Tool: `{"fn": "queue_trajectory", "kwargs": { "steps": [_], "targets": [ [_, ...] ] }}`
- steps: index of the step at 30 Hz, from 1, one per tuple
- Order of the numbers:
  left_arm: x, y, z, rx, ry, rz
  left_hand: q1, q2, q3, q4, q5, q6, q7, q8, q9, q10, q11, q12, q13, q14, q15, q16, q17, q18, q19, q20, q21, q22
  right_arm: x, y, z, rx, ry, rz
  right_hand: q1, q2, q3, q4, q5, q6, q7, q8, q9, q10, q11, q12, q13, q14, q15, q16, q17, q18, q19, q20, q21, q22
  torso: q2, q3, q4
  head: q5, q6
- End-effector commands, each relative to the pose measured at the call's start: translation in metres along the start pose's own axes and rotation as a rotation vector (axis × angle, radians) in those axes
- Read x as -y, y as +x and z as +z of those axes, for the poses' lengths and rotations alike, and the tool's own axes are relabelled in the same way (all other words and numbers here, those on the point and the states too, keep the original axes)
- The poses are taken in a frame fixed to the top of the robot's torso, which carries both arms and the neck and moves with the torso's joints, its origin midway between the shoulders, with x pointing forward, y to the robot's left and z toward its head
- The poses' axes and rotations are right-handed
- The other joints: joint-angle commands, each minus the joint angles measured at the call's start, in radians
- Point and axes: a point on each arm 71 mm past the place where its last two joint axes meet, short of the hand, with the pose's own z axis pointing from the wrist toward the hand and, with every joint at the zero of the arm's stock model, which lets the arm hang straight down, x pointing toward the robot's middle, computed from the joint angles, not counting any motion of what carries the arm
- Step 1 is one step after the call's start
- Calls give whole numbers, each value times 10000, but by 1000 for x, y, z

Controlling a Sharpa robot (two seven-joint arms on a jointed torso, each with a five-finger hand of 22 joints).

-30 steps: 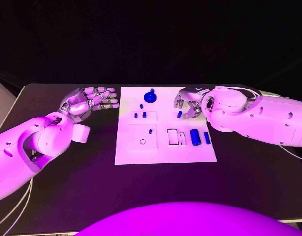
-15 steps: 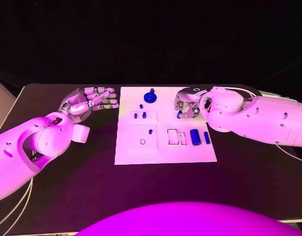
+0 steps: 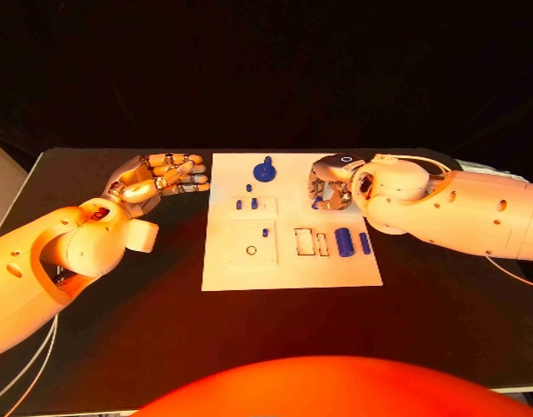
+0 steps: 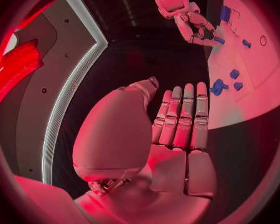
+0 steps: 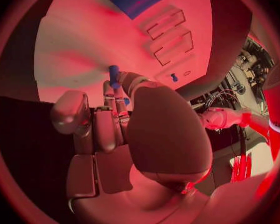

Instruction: Assemble the parts on the task board

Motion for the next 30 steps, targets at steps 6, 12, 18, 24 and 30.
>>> {"fn": "queue_trajectory", "kwargs": {
  "steps": [6,12,18,24,30],
  "targets": [
    [0,2,0,-182,35,-69,-20,119,-16,45,35,70,56,2,-14,-45,4,55,12,71,-12,-40,11,142,86,2,-33,-12,0,4,0,-4,10,-288,113,236,513,-411,-356,46,41,102,103,466,-260,-194,33,261,-91,92,91,-214,162,-135,179,176,6,0,7,0,1],
    [0,2,0,-191,32,-71,-27,122,-19,53,36,70,57,1,-15,-46,5,56,11,71,-12,-43,13,142,88,3,-37,-14,-3,2,-1,487,-123,-284,259,278,1265,-1084,-517,144,45,230,211,859,-290,-241,162,281,-133,166,226,-281,196,-166,601,610,0,-3,1,3,1],
    [0,2,0,-194,37,-76,-27,122,-19,53,36,70,57,1,-15,-46,5,56,11,71,-12,-43,13,142,88,3,-37,-14,-7,-1,-3,1069,-343,-153,-12,318,1814,-1491,-1098,218,23,347,313,1107,-335,-291,344,302,-157,223,322,-299,181,-189,768,804,-6,-1,4,-5,1],
    [0,2,0,-189,38,-81,-27,122,-19,53,36,70,57,1,-15,-46,5,56,11,71,-12,-43,13,142,88,3,-37,-14,-13,-4,-8,1407,-569,-13,-114,308,1965,-1631,-1213,249,19,391,357,1178,-345,-308,415,313,-163,250,371,-307,182,-194,833,878,-9,-6,-6,-12,1],
    [-1,2,0,-173,29,-81,-27,122,-19,53,36,70,57,1,-15,-46,5,56,11,71,-12,-43,13,142,88,3,-37,-14,-19,-11,-14,1570,-751,96,-137,303,1987,-1651,-1221,256,20,399,365,1189,-346,-311,427,316,-164,256,382,-312,186,-195,860,905,-11,-3,-12,-20,1]
  ]
}}
